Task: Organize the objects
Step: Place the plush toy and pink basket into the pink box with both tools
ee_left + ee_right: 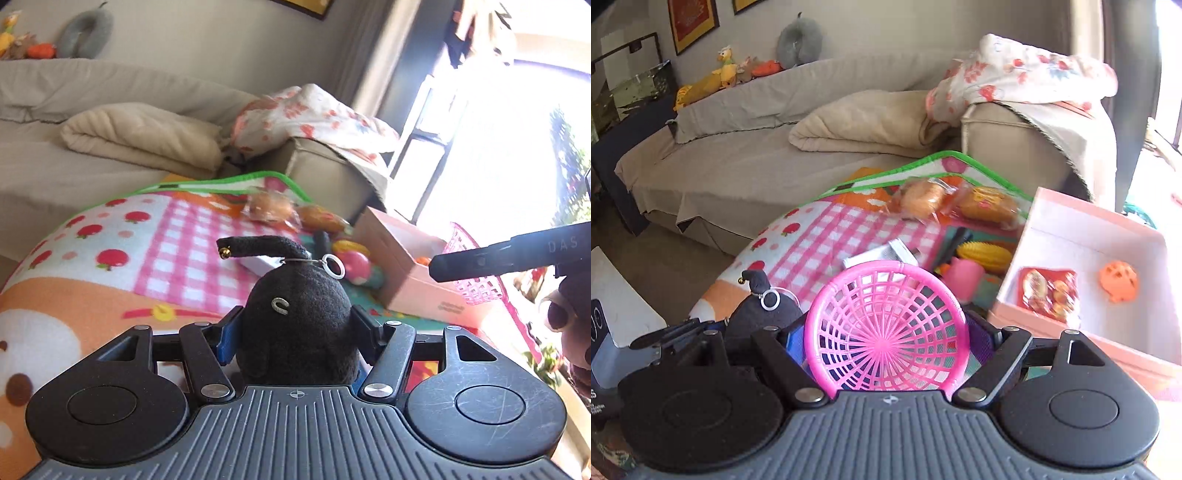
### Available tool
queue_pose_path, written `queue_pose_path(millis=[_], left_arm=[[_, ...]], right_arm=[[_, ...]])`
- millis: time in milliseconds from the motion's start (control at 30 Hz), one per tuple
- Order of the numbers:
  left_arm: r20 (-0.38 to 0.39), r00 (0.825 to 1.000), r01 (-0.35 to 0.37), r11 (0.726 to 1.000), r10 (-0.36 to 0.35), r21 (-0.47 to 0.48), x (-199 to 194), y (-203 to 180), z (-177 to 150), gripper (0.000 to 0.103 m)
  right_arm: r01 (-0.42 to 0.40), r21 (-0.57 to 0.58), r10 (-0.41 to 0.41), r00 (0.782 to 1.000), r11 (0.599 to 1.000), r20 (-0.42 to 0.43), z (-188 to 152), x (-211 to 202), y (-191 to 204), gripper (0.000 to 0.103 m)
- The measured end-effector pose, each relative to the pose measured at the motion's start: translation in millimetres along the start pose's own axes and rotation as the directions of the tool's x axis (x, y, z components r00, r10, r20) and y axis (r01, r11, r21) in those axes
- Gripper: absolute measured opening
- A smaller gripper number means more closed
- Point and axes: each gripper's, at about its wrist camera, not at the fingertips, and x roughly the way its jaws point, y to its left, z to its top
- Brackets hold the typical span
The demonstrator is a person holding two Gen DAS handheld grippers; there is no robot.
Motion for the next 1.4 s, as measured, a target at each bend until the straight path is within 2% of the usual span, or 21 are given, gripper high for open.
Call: queue_pose_path(millis=[67,167,267,400,467,533,600,667,733,767,867,1000,1067,1267,1400], left_arm=[[-0.030,0.999,0.046,0.998,-0.044,0.050,2.2,-22.6,1.5,0.066],[-0.046,0.995,0.092,0.988,-0.087,0.120,8.5,-55.3,13.9,0.066],[-0.046,0.992,0.122,0.977,-0.115,0.175,23.7,-87.5,37.3,0.066],[-0.037,0.989,0.150,0.963,-0.145,0.225,61.1,-130.4,72.1,0.066],[-0.041,0.984,0.178,0.963,-0.173,0.203,88.0,-147.4,89.4,0.067],[-0.057,0.978,0.206,0.968,-0.200,0.141,117.3,-158.6,105.0,0.068],[-0.097,0.972,0.226,0.966,-0.214,0.125,155.0,-170.8,116.5,0.070],[-0.190,0.971,0.184,0.962,-0.146,0.200,194.6,-185.0,114.6,0.071],[-0.216,0.976,0.100,0.955,-0.039,0.279,220.5,-194.3,101.8,0.064],[-0.211,0.977,0.085,0.945,-0.018,0.316,225.8,-197.5,96.1,0.064],[-0.162,0.985,0.107,0.934,-0.053,0.342,220.1,-196.5,88.6,0.064],[-0.105,0.991,0.112,0.961,-0.087,0.255,187.6,-171.7,90.5,0.064],[-0.097,0.991,0.109,0.964,-0.087,0.242,169.9,-156.6,85.9,0.064],[-0.151,0.986,0.107,0.964,-0.071,0.244,126.3,-122.4,51.4,0.064],[-0.155,0.986,0.097,0.970,-0.063,0.221,109.2,-105.8,39.1,0.064]], right_arm=[[0.085,-0.010,-0.085,0.996,0.996,0.025,-23.2,-19.0,-10.6,0.082],[0.151,0.004,-0.150,0.987,0.989,0.062,-51.0,-42.7,-30.2,0.082],[0.177,0.058,-0.182,0.977,0.983,0.110,-67.2,-62.4,-55.1,0.082],[0.157,0.163,-0.184,0.968,0.974,0.170,-77.0,-77.9,-87.8,0.082],[0.153,0.194,-0.191,0.963,0.969,0.192,-80.7,-81.5,-98.7,0.082],[0.171,0.197,-0.212,0.954,0.965,0.212,-82.8,-83.4,-104.5,0.082],[0.198,0.191,-0.239,0.945,0.961,0.225,-85.6,-84.1,-108.2,0.082],[0.220,0.193,-0.261,0.939,0.956,0.225,-88.4,-84.5,-111.9,0.082],[0.233,0.202,-0.275,0.936,0.951,0.218,-90.5,-84.8,-117.4,0.082],[0.234,0.205,-0.278,0.936,0.950,0.218,-91.1,-84.9,-120.2,0.082],[0.255,0.211,-0.299,0.930,0.944,0.212,-90.4,-82.9,-127.1,0.082],[0.243,0.228,-0.292,0.933,0.943,0.211,-80.2,-81.1,-136.6,0.082],[0.235,0.228,-0.287,0.930,0.945,0.231,-68.0,-82.3,-138.9,0.082],[0.177,0.257,-0.252,0.919,0.950,0.303,7.2,-78.6,-148.2,0.082],[0.081,0.303,-0.184,0.926,0.950,0.331,73.1,-59.6,-152.3,0.082]])
